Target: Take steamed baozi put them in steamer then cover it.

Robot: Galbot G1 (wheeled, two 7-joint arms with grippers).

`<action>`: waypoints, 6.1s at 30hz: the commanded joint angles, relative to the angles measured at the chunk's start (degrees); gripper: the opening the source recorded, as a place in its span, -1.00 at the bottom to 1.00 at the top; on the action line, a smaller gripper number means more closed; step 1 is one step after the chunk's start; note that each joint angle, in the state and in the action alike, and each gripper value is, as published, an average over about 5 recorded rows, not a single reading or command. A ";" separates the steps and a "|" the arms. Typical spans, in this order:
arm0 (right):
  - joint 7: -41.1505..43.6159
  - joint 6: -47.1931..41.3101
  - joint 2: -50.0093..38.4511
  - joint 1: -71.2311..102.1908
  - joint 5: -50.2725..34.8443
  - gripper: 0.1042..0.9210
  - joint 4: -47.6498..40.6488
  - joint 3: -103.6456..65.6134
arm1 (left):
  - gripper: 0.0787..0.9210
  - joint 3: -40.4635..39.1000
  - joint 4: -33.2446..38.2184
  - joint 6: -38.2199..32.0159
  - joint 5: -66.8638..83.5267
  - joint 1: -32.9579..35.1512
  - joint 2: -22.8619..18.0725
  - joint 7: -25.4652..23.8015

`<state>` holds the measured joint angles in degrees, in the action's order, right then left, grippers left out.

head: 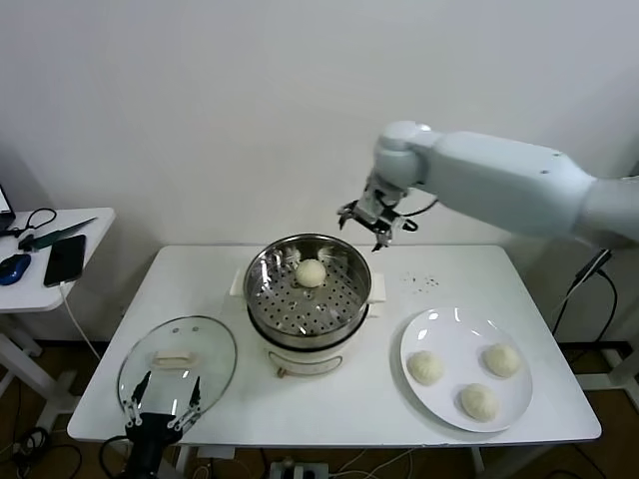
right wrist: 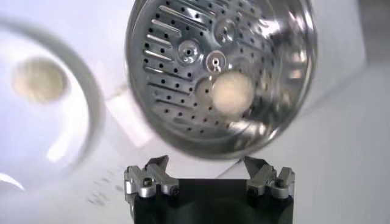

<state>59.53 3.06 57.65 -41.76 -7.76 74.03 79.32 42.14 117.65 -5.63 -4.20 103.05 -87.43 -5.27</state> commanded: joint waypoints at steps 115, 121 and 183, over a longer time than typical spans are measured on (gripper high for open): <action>-8.52 -29.04 24.91 8.66 -32.99 0.38 -13.75 2.04 | 0.77 -1.37 0.49 0.57 -2.20 -0.06 0.26 -0.98; -8.56 -28.64 25.80 10.94 -31.06 0.39 -15.26 1.97 | 0.77 -1.14 0.14 0.47 -2.10 -0.04 0.26 -0.94; 2.32 -22.23 -34.42 10.61 -7.87 0.76 22.34 6.60 | 0.77 -1.50 1.88 0.68 -4.01 2.29 0.33 0.11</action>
<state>60.00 -19.89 37.65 -41.48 -28.60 89.17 86.71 40.49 119.03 -5.09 -7.69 105.02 -87.01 -5.25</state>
